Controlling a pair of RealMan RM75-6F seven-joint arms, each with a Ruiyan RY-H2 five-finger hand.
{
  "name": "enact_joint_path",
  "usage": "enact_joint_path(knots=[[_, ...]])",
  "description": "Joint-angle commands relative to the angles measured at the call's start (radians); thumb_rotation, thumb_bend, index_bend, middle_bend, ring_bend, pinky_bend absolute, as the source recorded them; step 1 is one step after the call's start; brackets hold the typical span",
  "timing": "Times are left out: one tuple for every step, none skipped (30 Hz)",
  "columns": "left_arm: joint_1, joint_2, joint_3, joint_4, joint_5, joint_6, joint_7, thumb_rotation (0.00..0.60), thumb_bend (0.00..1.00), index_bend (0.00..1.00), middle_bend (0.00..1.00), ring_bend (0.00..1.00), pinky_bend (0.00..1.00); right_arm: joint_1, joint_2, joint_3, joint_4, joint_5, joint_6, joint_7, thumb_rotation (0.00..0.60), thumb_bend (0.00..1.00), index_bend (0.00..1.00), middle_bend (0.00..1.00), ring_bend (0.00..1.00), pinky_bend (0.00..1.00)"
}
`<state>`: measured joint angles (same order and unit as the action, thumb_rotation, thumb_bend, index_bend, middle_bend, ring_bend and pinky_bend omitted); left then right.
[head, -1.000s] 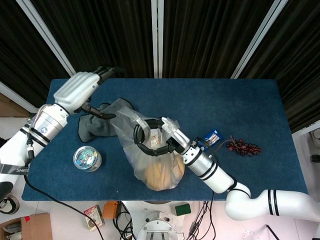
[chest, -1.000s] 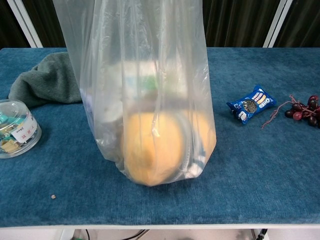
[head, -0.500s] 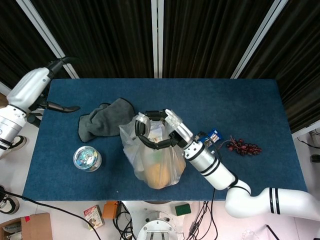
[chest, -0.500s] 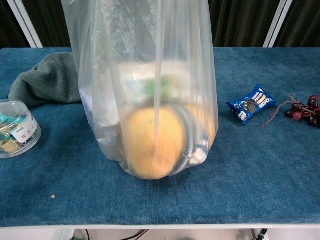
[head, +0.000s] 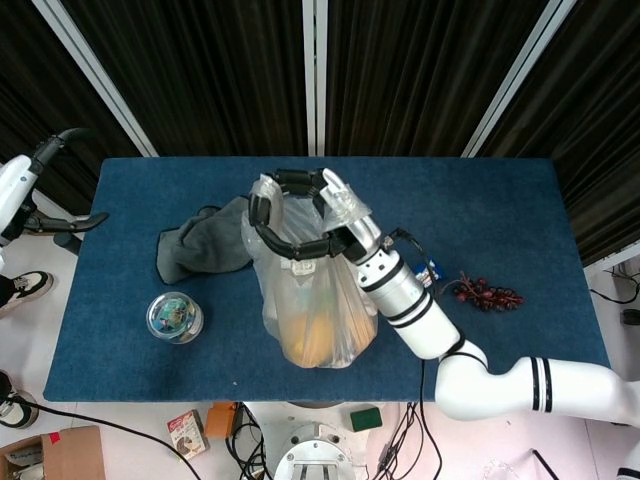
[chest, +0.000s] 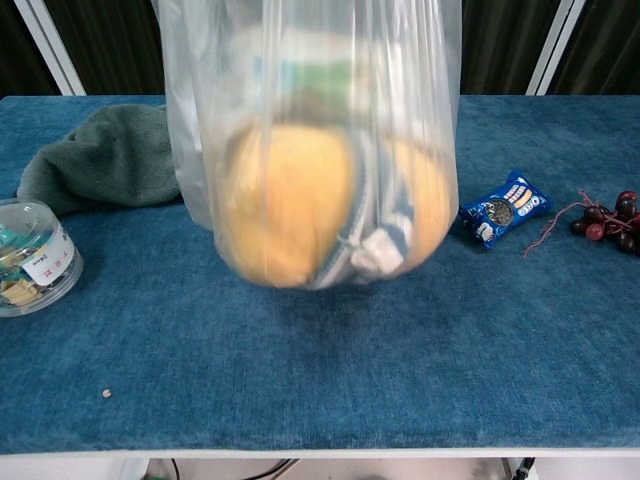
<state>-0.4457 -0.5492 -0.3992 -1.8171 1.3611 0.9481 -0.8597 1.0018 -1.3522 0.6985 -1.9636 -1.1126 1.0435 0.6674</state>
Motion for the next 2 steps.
enact_joint_path(knots=[[0.002, -0.014, 0.013, 0.019, 0.011, 0.01, -0.021, 0.6, 0.16, 0.12, 0.12, 0.07, 0.22, 0.022, 0.011, 0.038, 0.007, 0.032, 0.008, -0.025, 0.6, 0.4, 0.67, 0.55, 0.47, 0.56], [0.001, -0.017, 0.016, 0.023, 0.014, 0.011, -0.026, 0.6, 0.16, 0.12, 0.12, 0.07, 0.22, 0.025, 0.014, 0.044, 0.009, 0.041, 0.009, -0.029, 0.6, 0.4, 0.67, 0.55, 0.47, 0.56]])
